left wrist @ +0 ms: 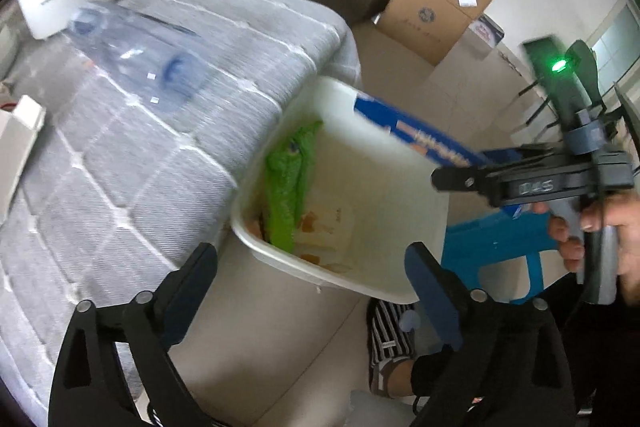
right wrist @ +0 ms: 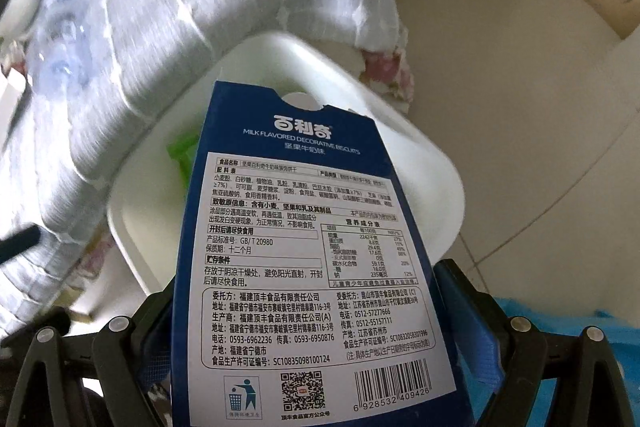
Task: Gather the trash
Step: 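Carry the green bag and biscuit box over the white bin and release both, then grasp the crumpled white tissue with the left tool while the right tool returns to the table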
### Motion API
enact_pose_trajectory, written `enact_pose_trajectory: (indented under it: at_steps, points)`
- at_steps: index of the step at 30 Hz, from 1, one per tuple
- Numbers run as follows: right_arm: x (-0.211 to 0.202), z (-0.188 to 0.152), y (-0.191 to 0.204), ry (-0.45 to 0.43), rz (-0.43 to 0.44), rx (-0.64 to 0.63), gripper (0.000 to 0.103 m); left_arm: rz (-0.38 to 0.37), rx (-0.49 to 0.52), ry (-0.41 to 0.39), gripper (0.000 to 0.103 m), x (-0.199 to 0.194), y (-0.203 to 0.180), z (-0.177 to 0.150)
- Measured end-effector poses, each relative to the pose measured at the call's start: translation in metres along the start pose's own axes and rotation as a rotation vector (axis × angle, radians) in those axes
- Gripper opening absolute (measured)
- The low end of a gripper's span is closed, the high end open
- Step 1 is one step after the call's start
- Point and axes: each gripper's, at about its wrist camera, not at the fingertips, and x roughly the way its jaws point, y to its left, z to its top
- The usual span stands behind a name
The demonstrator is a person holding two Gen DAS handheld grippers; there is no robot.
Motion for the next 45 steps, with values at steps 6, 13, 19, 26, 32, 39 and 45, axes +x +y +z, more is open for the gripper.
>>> enact_pose_trajectory:
  at_steps: [6,13,19,26,32,39,45]
  points:
    - [0.025,0.007,0.006,0.082,-0.011,-0.018,0.094,0.015,-0.063,-0.035,0.100,-0.018,0.031,-0.004]
    - [0.038,0.011,0.013,0.121,-0.030,-0.041,0.099,0.025,-0.123,-0.092,0.102,-0.041,0.056,-0.007]
    - [0.010,0.015,0.029,0.017,-0.007,-0.065,0.102,0.046,-0.149,-0.155,0.102,-0.068,0.075,-0.014]
    - [-0.029,0.009,0.061,-0.100,0.037,-0.120,0.102,0.095,-0.236,-0.259,0.102,-0.113,0.117,-0.026]
    - [-0.039,0.014,0.103,-0.163,0.062,-0.196,0.102,0.184,-0.349,-0.331,0.103,-0.146,0.170,-0.048]
    - [-0.035,0.023,0.143,-0.176,0.095,-0.243,0.102,0.397,-0.417,-0.317,0.103,-0.173,0.225,-0.068]
    - [-0.030,0.031,0.183,-0.184,0.118,-0.288,0.102,0.462,-0.465,-0.198,0.103,-0.167,0.272,-0.067]
